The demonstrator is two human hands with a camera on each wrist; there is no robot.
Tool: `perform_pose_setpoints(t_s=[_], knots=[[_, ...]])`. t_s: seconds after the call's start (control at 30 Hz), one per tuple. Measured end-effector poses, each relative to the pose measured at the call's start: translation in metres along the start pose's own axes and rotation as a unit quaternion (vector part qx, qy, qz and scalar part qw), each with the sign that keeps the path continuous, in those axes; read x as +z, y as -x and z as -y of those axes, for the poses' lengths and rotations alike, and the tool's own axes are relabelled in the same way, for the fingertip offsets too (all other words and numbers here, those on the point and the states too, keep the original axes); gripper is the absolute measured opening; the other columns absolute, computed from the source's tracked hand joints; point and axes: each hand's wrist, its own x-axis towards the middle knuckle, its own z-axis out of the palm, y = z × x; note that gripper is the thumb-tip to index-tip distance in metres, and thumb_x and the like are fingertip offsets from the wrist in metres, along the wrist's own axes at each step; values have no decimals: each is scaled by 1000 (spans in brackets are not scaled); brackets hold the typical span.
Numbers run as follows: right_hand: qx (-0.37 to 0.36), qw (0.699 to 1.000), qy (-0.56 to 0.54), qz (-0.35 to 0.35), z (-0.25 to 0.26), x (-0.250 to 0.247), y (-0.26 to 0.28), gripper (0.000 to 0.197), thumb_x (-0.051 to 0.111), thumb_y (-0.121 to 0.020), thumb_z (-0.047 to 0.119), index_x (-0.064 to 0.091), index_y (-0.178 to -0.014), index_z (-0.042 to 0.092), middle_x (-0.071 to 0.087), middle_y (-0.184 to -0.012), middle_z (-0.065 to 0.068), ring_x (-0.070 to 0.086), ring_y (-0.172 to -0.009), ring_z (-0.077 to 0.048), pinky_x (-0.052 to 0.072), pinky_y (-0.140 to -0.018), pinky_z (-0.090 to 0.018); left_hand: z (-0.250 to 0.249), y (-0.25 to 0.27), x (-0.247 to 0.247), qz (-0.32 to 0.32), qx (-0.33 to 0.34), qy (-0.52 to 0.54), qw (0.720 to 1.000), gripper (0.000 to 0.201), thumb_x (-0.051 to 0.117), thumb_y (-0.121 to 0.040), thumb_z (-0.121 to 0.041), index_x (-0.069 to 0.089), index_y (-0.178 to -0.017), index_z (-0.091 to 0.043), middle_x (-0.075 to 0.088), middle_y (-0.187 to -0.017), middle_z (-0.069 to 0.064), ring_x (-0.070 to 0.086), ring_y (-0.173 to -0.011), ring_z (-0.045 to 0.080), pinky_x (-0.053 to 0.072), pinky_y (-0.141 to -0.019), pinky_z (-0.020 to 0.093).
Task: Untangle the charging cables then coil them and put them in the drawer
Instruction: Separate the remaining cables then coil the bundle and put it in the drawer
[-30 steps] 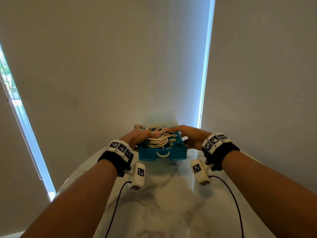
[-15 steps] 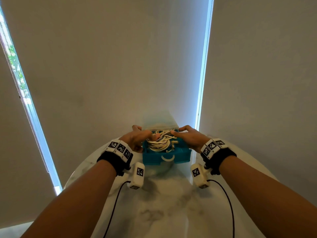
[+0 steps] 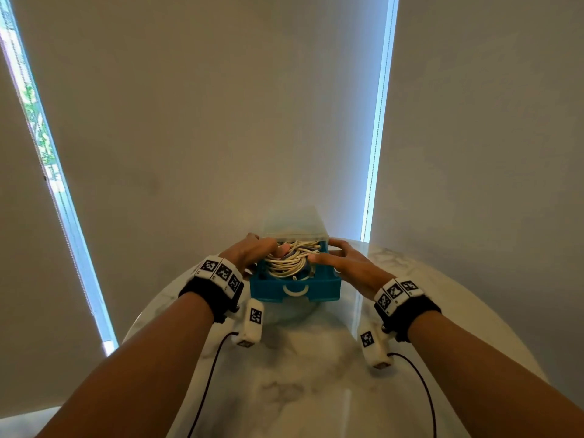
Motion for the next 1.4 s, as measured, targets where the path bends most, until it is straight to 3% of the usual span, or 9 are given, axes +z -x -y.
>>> perform_pose_setpoints(t_s=[0.23,0.43,0.73,0.8,0.93,1.03,1.1,1.23,1.4], knots=[[41,999,25,-18,19,-1,-4,112,97,-53,73,54,-143,22,70,-137,-6,65,-128,-25,52,-112,-56,-4,-11,1,-22,2,-40,999,52,77,-92,-51,71,-115,-5,76,-113,12,72,-104,30,54,-71,34],[96,981,148,-79,25,3,-56,161,96,-17,80,41,-149,8,69,-135,-14,72,-115,-33,62,-97,-52,-11,-21,9,-49,-6,-73,996,45,77,-91,-45,70,-112,-5,75,-111,13,73,-95,28,52,-63,31],[103,969,194,-112,35,0,-66,102,97,-68,56,50,-143,6,69,-129,-15,71,-108,-28,52,-63,-31,-10,-41,8,-46,-18,-51,997,60,83,-76,-58,72,-103,-6,75,-103,14,71,-86,24,62,-78,35],[103,972,198,-77,40,-2,-60,99,93,-69,62,52,-140,8,69,-131,-14,70,-113,-29,59,-74,-36,-9,-39,7,-53,-14,-62,997,50,81,-85,-54,69,-96,-7,68,-90,10,61,-72,19,49,-58,29],[136,989,62,4,46,-1,-46,65,76,-84,60,60,-127,14,70,-126,-16,66,-122,-34,52,-114,-51,-9,-40,8,-90,-4,-55,994,55,85,-82,-57,72,-96,-5,72,-91,12,60,-65,21,45,-54,26],[119,977,175,-40,38,0,-59,135,91,-38,85,53,-145,11,68,-135,-15,70,-119,-35,57,-107,-53,-11,-39,10,-88,6,-76,993,56,82,-84,-59,72,-93,-5,72,-84,12,60,-61,19,44,-51,25],[109,966,227,-54,30,-5,-71,155,89,-16,89,52,-144,10,69,-133,-14,71,-114,-34,60,-103,-51,-14,-35,8,-88,22,-107,990,54,78,-87,-61,68,-86,-8,69,-79,7,62,-60,18,46,-50,24],[102,961,246,-75,41,-3,-65,114,94,-54,75,56,-138,8,71,-126,-12,71,-110,-31,60,-99,-47,-21,-31,0,-31,38,-144,988,48,74,-95,-55,68,-93,-7,74,-95,11,69,-73,19,54,-55,25],[104,965,219,-102,38,-1,-72,126,100,-57,63,38,-151,5,63,-136,-15,64,-125,-34,56,-107,-50,-24,-20,-10,44,43,-121,991,35,60,-107,-45,67,-102,-10,74,-114,14,73,-90,21,62,-67,28]])
